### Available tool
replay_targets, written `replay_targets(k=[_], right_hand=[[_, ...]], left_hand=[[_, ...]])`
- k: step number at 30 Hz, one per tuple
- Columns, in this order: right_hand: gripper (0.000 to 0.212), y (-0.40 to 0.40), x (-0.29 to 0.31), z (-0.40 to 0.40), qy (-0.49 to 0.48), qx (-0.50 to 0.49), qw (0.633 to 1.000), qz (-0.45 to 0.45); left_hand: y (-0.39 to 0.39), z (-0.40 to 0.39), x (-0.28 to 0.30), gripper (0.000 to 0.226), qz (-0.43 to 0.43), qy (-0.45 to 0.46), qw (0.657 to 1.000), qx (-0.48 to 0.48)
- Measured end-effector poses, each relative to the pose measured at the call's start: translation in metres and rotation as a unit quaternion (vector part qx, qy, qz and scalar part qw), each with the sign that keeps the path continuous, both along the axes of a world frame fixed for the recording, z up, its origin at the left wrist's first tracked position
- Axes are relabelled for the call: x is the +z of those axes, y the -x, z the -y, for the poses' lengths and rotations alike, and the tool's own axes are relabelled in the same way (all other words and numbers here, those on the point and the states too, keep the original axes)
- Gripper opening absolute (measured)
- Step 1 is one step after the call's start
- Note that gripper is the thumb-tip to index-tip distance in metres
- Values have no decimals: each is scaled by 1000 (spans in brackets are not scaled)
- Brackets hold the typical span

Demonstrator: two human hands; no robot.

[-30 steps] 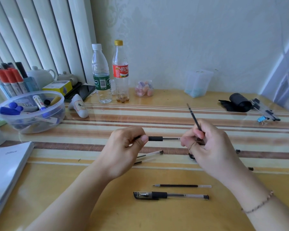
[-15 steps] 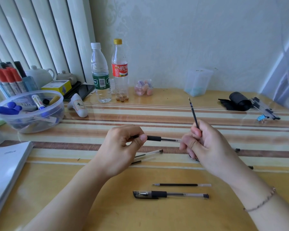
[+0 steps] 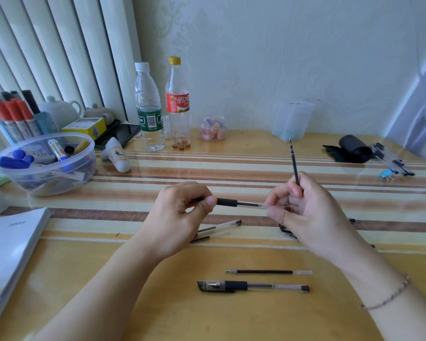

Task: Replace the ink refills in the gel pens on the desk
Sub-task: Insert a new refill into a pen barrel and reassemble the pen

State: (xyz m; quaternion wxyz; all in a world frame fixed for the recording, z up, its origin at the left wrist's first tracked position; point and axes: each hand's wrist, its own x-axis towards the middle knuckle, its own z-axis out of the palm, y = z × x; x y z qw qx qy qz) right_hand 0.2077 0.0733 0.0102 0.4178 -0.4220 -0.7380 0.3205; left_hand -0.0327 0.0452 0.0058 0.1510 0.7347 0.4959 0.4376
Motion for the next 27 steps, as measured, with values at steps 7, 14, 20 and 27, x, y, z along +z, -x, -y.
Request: replay_targets(k=[7, 14, 20, 27], right_hand=[[34, 1, -3, 1, -12, -14, 1000, 22], [41, 0, -1, 2, -22, -11, 999, 44], [40, -4, -1, -3, -47, -58, 995, 72], [39, -33, 0, -19, -88, -190, 959, 189]], left_hand=[[1, -1, -2, 23, -5, -2, 1000, -2], [2, 0, -1, 23, 13, 1, 1000, -5], [5, -3, 0, 20, 16, 1, 1000, 24], [51, -24, -14, 17, 9, 68, 991, 115]])
